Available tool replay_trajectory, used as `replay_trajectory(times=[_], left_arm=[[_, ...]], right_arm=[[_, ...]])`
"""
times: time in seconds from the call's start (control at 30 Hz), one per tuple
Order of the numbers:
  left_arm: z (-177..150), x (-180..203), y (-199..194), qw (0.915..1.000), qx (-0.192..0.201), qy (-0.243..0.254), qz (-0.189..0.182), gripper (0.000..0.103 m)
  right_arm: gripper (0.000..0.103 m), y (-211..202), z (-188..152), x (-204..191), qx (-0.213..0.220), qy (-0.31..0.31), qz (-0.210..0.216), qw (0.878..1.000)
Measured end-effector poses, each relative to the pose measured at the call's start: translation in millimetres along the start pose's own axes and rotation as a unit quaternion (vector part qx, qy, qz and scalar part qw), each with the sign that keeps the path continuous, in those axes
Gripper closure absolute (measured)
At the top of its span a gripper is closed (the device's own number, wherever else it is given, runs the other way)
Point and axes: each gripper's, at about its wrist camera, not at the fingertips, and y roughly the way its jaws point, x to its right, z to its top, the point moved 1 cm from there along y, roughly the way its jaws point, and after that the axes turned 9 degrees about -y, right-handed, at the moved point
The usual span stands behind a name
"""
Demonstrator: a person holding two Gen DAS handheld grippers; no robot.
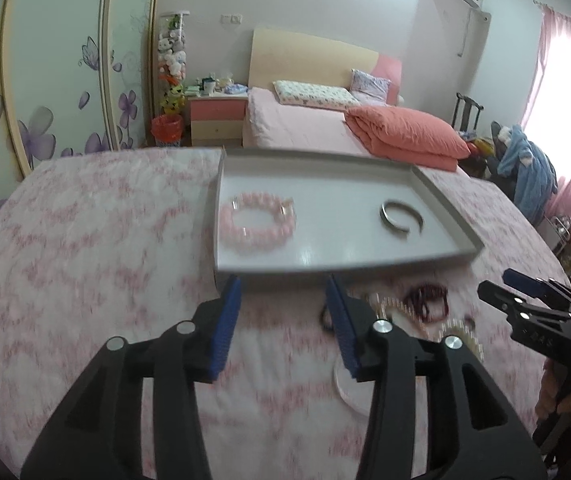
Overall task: Organize jewelry
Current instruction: 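Withdraw both open tools from the tray back toward the remaining jewelry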
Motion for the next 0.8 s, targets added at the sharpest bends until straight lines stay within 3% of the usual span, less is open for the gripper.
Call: replay_trajectory(times=[0.1, 0.33, 0.8], left_arm=[[-15.9, 0.3, -2.0, 0.9999, -0.012, 0.009, -0.007, 0.053], [-33.4, 6.2, -3.2, 0.9991, -0.026, 0.026, -0.02, 0.044], [-48.5, 13.1, 5.8, 0.9976, -0.05, 0.037, -0.031, 0.035]], right_arm=[[0.052, 1.6, -16.6, 4.2, -0.022, 0.001, -0.001, 1.0], [0.057, 5.7, -41.8, 13.3, -0.063, -0.007, -0.023, 0.998], [0.059, 13.9, -35.9, -20.7, -0.055, -0.045, -0.001, 0.997]])
